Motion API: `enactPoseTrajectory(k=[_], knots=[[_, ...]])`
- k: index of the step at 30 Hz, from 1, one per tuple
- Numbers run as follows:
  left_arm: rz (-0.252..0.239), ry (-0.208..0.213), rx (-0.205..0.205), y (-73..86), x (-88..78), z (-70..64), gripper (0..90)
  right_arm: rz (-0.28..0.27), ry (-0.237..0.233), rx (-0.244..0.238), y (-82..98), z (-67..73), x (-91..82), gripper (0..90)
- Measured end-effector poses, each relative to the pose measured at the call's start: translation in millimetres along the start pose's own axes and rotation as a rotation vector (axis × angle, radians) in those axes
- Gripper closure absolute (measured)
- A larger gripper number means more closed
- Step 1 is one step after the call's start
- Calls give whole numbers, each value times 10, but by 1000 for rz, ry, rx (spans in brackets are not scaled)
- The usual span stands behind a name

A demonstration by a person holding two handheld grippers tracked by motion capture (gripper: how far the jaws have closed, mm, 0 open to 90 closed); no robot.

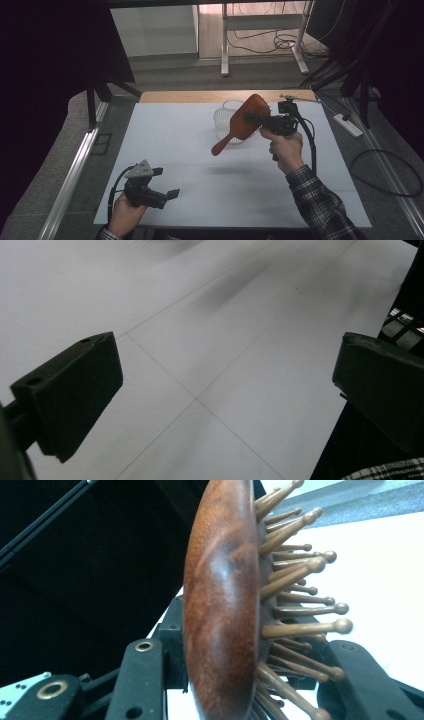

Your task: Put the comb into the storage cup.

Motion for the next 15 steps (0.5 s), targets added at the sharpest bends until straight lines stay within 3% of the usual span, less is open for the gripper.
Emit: enactPoseTrajectory(k=[4, 15], knots=[[-30, -9, -3, 8, -81, 0, 0, -16, 9, 7, -81, -25, -3, 548], [-14, -54, -8, 120, -193, 25, 0, -40, 31, 16, -260, -82, 21, 548]])
Point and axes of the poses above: each handheld gripper's, and its own axes: x roughly forward along the jaws, y roughly out of its underside, z roughly to its left, the point moved 10 cm from there along x, roughly forward along the jaws, and after that the axes turned 6 degrees about y, right-handed, at the moved point
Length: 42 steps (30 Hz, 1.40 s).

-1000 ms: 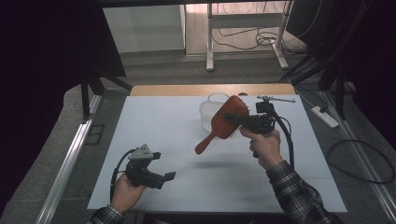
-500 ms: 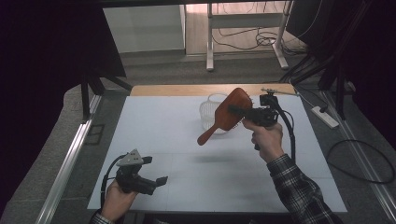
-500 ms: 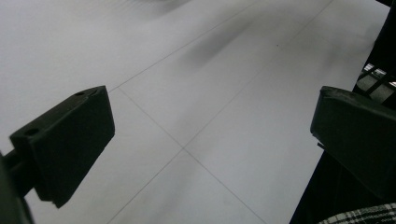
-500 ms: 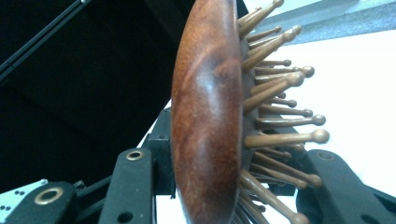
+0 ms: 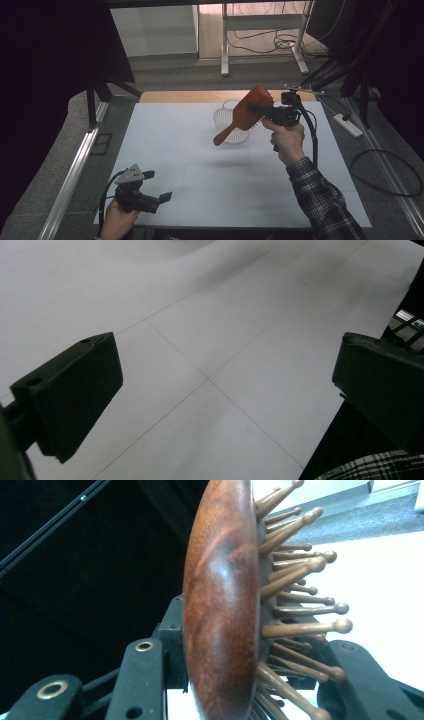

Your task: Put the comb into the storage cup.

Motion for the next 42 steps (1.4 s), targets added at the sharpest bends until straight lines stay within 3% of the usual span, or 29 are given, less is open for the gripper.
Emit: enactPoseTrajectory(k=[8, 14, 21, 28, 42], knots=[[3, -10, -19, 60, -68, 16, 0, -15, 17, 15, -115, -62, 18, 548], [-6, -36, -26, 86, -130, 57, 0, -36, 33, 25, -219, -114, 20, 548], [20, -70, -31, 133, -173, 98, 0, -53, 55, 32, -309, -178, 46, 548], [12, -69, -44, 145, -200, 111, 0, -68, 82, 34, -391, -241, 71, 548], [16, -56, -30, 148, -194, 96, 0, -87, 141, 38, -488, -346, 205, 548]])
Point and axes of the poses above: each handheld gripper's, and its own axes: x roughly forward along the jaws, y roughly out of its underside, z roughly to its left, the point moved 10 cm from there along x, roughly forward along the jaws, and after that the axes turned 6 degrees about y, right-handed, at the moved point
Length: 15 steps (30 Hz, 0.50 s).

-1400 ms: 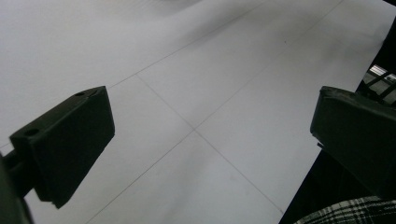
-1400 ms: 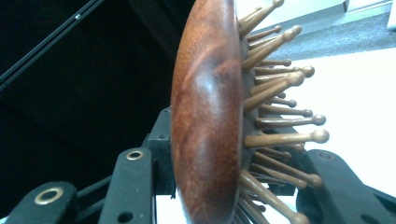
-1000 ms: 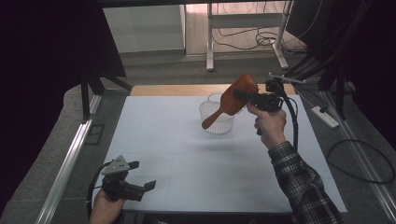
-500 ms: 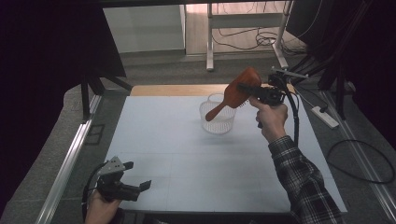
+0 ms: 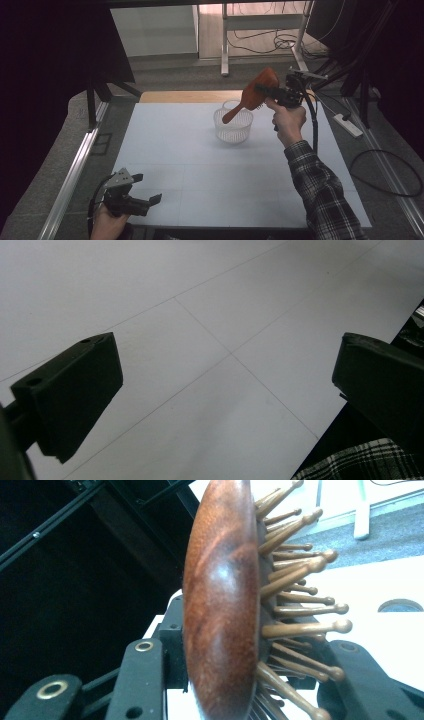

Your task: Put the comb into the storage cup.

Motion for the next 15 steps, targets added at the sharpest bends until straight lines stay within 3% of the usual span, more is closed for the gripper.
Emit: enactPoseTrajectory(k=[5, 15], knots=[[2, 3, -4, 2, 4, -2, 0, 8, 32, -24, 49, -29, 75, 548], [3, 6, -11, 5, 2, 7, 2, 19, 41, -24, 155, -32, 202, 547]])
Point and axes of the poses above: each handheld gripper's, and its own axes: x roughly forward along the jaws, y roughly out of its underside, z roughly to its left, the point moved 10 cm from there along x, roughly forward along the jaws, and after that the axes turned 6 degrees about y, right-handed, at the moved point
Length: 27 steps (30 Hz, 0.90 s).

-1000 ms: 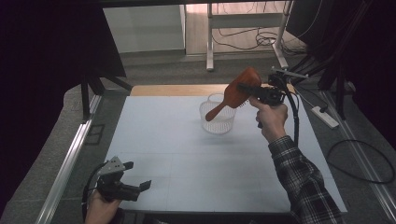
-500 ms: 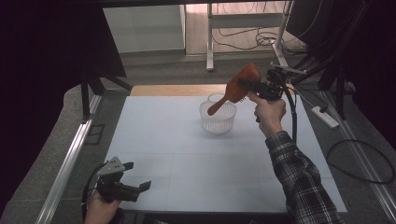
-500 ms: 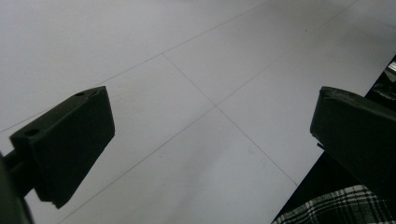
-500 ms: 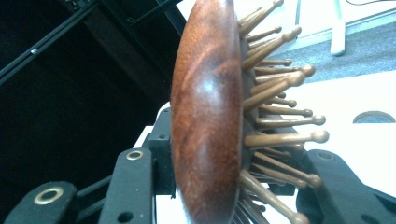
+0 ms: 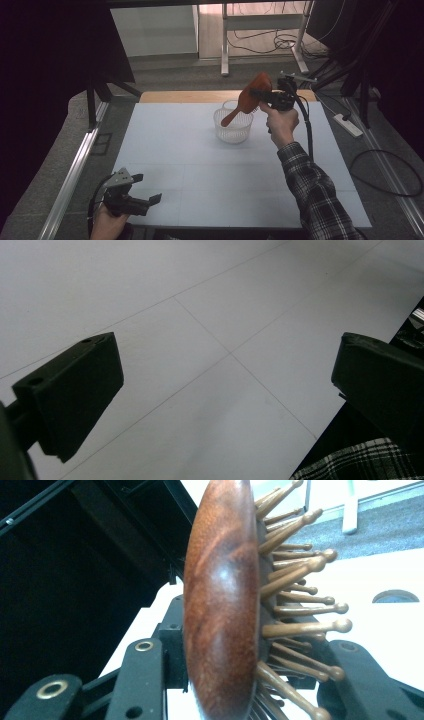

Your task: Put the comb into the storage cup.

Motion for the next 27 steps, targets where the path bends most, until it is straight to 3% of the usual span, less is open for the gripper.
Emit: enactPoseTrajectory(k=[27], knots=[[-10, 12, -23, -1, -9, 17, 7, 59, 38, 28, 428, -197, 277, 546]])
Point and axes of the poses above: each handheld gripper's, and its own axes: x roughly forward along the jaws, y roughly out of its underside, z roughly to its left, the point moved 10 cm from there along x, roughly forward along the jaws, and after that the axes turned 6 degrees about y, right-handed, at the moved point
